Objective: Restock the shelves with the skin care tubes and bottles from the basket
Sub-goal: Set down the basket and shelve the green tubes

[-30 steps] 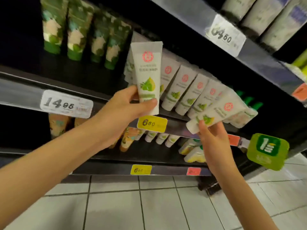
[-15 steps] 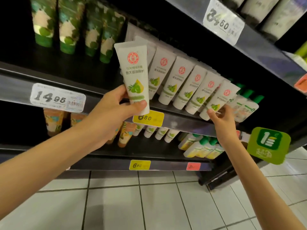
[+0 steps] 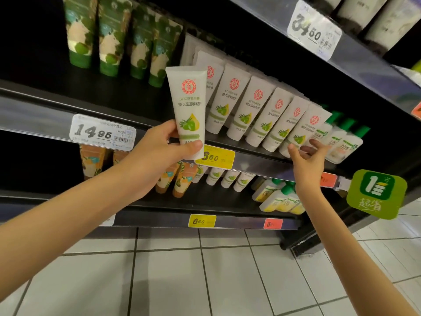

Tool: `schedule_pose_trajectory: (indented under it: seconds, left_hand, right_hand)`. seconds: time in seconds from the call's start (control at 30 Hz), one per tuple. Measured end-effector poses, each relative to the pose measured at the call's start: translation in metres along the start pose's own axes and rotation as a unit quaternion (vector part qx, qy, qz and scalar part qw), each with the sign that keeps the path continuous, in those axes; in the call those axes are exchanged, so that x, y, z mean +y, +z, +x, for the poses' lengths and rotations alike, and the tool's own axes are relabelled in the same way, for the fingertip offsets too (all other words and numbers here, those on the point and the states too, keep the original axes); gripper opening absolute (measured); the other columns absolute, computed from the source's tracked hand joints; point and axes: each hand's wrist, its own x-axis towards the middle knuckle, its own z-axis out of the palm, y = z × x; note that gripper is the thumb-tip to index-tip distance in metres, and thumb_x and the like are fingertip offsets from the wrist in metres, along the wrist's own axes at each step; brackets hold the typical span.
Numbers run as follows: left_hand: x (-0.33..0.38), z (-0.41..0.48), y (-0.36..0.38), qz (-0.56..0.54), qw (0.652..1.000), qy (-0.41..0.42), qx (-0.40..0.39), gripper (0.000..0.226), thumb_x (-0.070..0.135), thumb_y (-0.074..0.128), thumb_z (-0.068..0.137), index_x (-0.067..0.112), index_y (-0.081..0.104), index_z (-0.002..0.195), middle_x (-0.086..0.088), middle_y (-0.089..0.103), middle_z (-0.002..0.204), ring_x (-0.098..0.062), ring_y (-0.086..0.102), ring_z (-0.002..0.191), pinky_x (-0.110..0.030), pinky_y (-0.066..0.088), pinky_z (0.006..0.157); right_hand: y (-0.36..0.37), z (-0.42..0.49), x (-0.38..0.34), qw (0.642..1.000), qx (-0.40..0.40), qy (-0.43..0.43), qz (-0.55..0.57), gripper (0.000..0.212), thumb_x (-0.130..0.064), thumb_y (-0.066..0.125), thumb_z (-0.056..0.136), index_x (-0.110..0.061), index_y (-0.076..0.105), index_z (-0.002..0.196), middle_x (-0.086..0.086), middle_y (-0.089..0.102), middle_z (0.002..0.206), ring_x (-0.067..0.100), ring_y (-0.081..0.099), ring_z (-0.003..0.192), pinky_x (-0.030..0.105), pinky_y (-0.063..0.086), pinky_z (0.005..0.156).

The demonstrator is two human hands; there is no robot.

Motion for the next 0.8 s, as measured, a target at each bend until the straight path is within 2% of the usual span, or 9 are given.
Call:
schedule_pose_trajectory:
  seconds: [0.13, 0.17, 0.23, 0.3, 0.37, 0.5, 0.6, 0.73, 0.8]
  left_hand:
    - [0.001, -0.003, -0.005, 0.025, 1.000, -0.010, -0.004, 0.027, 0.023, 0.066, 0.080, 0.036, 0.058, 0.102, 0.017, 0.064, 0.104, -0.001, 0.063, 0.095, -0.022, 0.049, 0.078]
    - [0.000, -0.005, -0.004, 0.035, 0.999, -0.007, -0.010, 0.027, 0.025, 0.066, 0.079, 0.037, 0.058, 0.102, 0.018, 0.065, 0.101, 0.002, 0.064, 0.092, -0.017, 0.050, 0.074]
    - [-0.007, -0.013, 0.002, 0.059, 0.998, 0.007, -0.030, 0.029, 0.023, 0.068, 0.077, 0.040, 0.057, 0.098, 0.023, 0.065, 0.092, 0.014, 0.062, 0.083, -0.006, 0.048, 0.061]
    - [-0.028, -0.027, 0.014, 0.083, 0.995, 0.009, -0.055, 0.036, 0.015, 0.070, 0.076, 0.041, 0.054, 0.095, 0.028, 0.063, 0.086, 0.019, 0.060, 0.079, 0.000, 0.044, 0.058]
    - [-0.059, -0.045, 0.025, 0.091, 0.993, -0.012, -0.070, 0.041, 0.009, 0.072, 0.074, 0.038, 0.056, 0.098, 0.025, 0.063, 0.088, 0.015, 0.061, 0.082, -0.001, 0.045, 0.062]
    - [-0.114, -0.070, 0.028, 0.138, 0.987, -0.062, -0.055, 0.044, 0.012, 0.075, 0.073, 0.040, 0.053, 0.099, 0.027, 0.058, 0.088, 0.025, 0.053, 0.078, 0.003, 0.041, 0.060]
    - [-0.136, -0.072, 0.020, 0.189, 0.976, -0.095, -0.058, 0.043, 0.019, 0.074, 0.074, 0.044, 0.052, 0.101, 0.017, 0.051, 0.093, 0.028, 0.050, 0.078, 0.006, 0.038, 0.058]
    - [-0.147, -0.060, 0.012, 0.158, 0.975, -0.139, -0.065, 0.039, 0.009, 0.065, 0.082, 0.021, 0.058, 0.119, 0.017, 0.062, 0.098, 0.013, 0.062, 0.080, -0.002, 0.047, 0.066]
    - [-0.147, -0.052, 0.010, 0.162, 0.974, -0.148, -0.061, 0.033, 0.005, 0.061, 0.085, 0.015, 0.060, 0.117, 0.008, 0.065, 0.099, 0.005, 0.062, 0.084, -0.004, 0.049, 0.074]
  right_hand:
    - [-0.002, -0.037, -0.028, 0.994, 0.083, -0.063, 0.024, 0.037, -0.027, 0.057, 0.091, -0.012, 0.044, 0.122, 0.006, 0.052, 0.114, 0.005, 0.050, 0.087, 0.009, 0.044, 0.073]
    - [-0.004, -0.055, -0.033, 0.994, 0.054, -0.091, 0.043, 0.028, -0.028, 0.055, 0.092, -0.015, 0.049, 0.115, 0.000, 0.055, 0.106, 0.002, 0.051, 0.085, 0.010, 0.043, 0.074]
    - [-0.002, -0.102, -0.036, 0.988, -0.096, -0.107, 0.049, 0.014, -0.032, 0.052, 0.091, -0.026, 0.055, 0.104, -0.007, 0.060, 0.097, 0.001, 0.056, 0.086, 0.014, 0.046, 0.075]
    - [0.003, -0.151, -0.033, 0.962, -0.254, -0.079, 0.061, 0.019, -0.034, 0.049, 0.089, -0.029, 0.057, 0.106, -0.009, 0.063, 0.099, 0.002, 0.059, 0.091, 0.015, 0.048, 0.076]
    - [0.010, -0.186, -0.026, 0.940, -0.325, -0.032, 0.102, 0.029, -0.035, 0.050, 0.089, -0.020, 0.056, 0.114, -0.006, 0.064, 0.104, 0.005, 0.060, 0.094, 0.016, 0.049, 0.079]
    - [0.023, -0.214, 0.000, 0.907, -0.382, 0.123, 0.125, 0.033, -0.021, 0.059, 0.086, -0.015, 0.054, 0.118, 0.002, 0.066, 0.109, 0.005, 0.065, 0.096, 0.018, 0.053, 0.075]
    - [0.032, -0.216, 0.023, 0.881, -0.430, 0.176, 0.091, 0.038, -0.013, 0.059, 0.088, -0.015, 0.051, 0.124, 0.003, 0.063, 0.119, 0.013, 0.062, 0.107, 0.027, 0.055, 0.085]
    - [0.045, -0.193, 0.052, 0.877, -0.425, 0.200, 0.097, 0.027, -0.017, 0.056, 0.090, -0.032, 0.053, 0.113, -0.008, 0.063, 0.114, 0.011, 0.062, 0.106, 0.025, 0.056, 0.084]
    - [0.055, -0.170, 0.068, 0.900, -0.379, 0.191, 0.099, 0.027, -0.015, 0.055, 0.091, -0.025, 0.052, 0.116, -0.009, 0.062, 0.109, 0.010, 0.062, 0.103, 0.022, 0.056, 0.080]
